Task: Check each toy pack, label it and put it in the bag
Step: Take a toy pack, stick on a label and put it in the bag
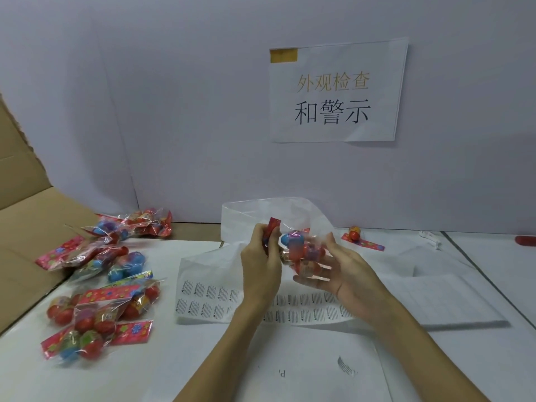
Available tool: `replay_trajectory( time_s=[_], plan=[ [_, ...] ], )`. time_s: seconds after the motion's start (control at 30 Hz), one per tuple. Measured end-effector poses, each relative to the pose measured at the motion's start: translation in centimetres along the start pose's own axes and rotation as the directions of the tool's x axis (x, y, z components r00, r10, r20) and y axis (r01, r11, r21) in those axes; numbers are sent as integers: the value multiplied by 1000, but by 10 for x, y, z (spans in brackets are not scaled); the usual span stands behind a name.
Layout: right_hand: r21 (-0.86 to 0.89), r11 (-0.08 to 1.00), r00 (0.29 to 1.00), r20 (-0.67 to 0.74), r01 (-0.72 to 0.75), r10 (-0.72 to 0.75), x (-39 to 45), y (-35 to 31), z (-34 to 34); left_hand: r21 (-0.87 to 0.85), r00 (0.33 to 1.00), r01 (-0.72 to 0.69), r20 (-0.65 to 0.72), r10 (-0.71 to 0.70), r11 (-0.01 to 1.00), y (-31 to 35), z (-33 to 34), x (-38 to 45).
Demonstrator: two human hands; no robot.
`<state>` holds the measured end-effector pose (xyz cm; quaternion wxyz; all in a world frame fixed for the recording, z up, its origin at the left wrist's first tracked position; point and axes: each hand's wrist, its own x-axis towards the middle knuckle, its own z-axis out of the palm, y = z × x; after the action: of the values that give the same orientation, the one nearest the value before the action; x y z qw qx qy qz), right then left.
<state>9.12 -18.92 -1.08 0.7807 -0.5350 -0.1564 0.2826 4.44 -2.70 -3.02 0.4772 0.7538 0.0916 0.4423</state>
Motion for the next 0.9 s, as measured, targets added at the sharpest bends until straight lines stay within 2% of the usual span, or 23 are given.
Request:
replay_trajectory(
  time_s=[0.1,0.33,0.4,0.5,0.6,0.67,0.7,0.77,0.83,0.9],
  plan=[
    [-113,994,991,133,2,13,-3,-1,-2,-74,991,126,-35,-129,989,-3,1,-1],
    [-220,975,981,189,9,34,-3,-10,-17,-218,959,282,79,-271,934,3,-3,5],
    [-261,965,984,173,13,34,-2,-13,-19,-198,960,279,83,-267,940,6,-4,5],
    [-303,952,997,76,44,-22,-1,-10,-18,-133,975,221,56,-215,966,6,-6,4],
    [-248,962,990,-55,112,-130,1,-4,-14,-12,993,115,12,-114,993,5,-7,1],
    [-176,977,986,-88,123,-140,3,-1,-9,124,999,43,2,-43,991,3,-3,0],
    [-142,984,989,-81,109,-121,3,-2,-7,136,999,44,13,-46,990,2,-1,-1],
    [-92,993,996,-43,71,-76,2,-4,-4,3,984,162,79,-162,987,5,1,0],
    [-46,998,998,-28,50,-51,0,-5,-2,-206,945,309,175,-275,929,6,1,1],
    [-55,997,994,-83,62,-67,-2,-4,-3,-288,929,360,198,-313,887,6,-3,2]
  ],
)
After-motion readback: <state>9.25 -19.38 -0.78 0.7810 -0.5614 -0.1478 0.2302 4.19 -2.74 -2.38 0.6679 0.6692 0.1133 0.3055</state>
